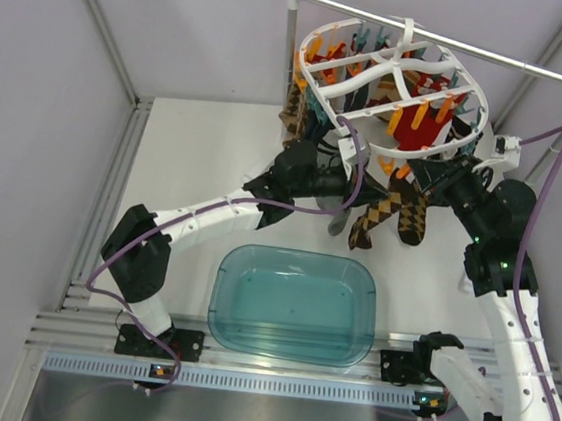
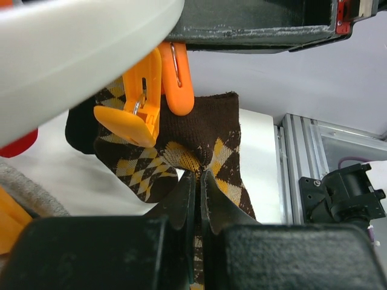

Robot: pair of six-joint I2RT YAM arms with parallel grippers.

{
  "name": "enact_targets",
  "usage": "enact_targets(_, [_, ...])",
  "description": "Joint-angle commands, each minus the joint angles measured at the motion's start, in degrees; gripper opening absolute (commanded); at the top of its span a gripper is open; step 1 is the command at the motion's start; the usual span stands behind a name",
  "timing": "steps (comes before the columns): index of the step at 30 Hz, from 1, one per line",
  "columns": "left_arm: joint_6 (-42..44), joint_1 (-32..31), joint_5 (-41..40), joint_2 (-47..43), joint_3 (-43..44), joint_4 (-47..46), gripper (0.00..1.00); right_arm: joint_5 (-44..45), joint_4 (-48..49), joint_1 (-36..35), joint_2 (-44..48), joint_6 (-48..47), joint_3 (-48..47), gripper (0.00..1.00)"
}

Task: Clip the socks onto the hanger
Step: Clamp the sock onto the hanger.

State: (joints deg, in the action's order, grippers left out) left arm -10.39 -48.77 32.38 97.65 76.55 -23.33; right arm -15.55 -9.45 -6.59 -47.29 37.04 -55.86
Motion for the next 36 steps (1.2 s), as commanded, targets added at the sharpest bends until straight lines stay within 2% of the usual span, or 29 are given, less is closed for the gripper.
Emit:
enact_targets(1, [-0.33,0.35,0.75,-1.85,3.42,-4.27,0.00,-0.62,0.84,0.26,0.27,-0.65,-0.13,0.00])
enact_targets(15, [0.72,0.35,0.49,0.17,7.29,-2.34,0.00,-1.85,0.31,0.26,0.09,-0.39,-0.75,0.00])
enact_targets(18, [1.08,0.26,0.32,0.61,7.65,-1.63,0.00,-2.20,0.05,0.26,0.18,0.05,-0.92,0.15])
enact_targets(19, [1.16,0.35,0.40,0.70,7.73,-1.45,0.00,-2.29,0.14,0.26,0.18,0.14,-1.01,0.23])
enact_targets(22, [1.52,0.26,-0.12,1.05,8.08,-0.58,0.00,-2.90,-0.47,0.26,0.09,0.32,-1.45,0.36])
enact_targets(27, [1.95,0.17,-0.92,1.49,9.14,0.92,0.00,-3.43,-1.18,0.26,-0.09,0.49,-1.98,0.43])
enact_targets(31, [2.66,0.17,-1.18,1.32,9.67,3.29,0.17,-3.17,-1.97,0.26,0.00,0.23,-2.59,0.53])
enact_targets(32, [2.83,0.17,-1.35,1.14,9.75,3.82,0.30,-2.91,-2.41,0.26,-0.26,-0.21,-2.94,0.55])
enact_targets(33, [2.75,0.17,-1.44,0.80,9.75,5.30,0.38,-2.64,-2.85,0.26,-0.09,-0.30,-3.20,0.56])
enact_targets(35, [2.48,0.26,-1.88,0.18,9.23,7.85,0.52,-1.68,-4.25,0.35,0.26,-0.91,-4.00,0.63])
enact_targets(36, [2.40,0.17,-1.88,-0.35,8.88,8.47,0.55,-1.41,-4.69,0.35,0.53,-1.26,-4.17,0.64])
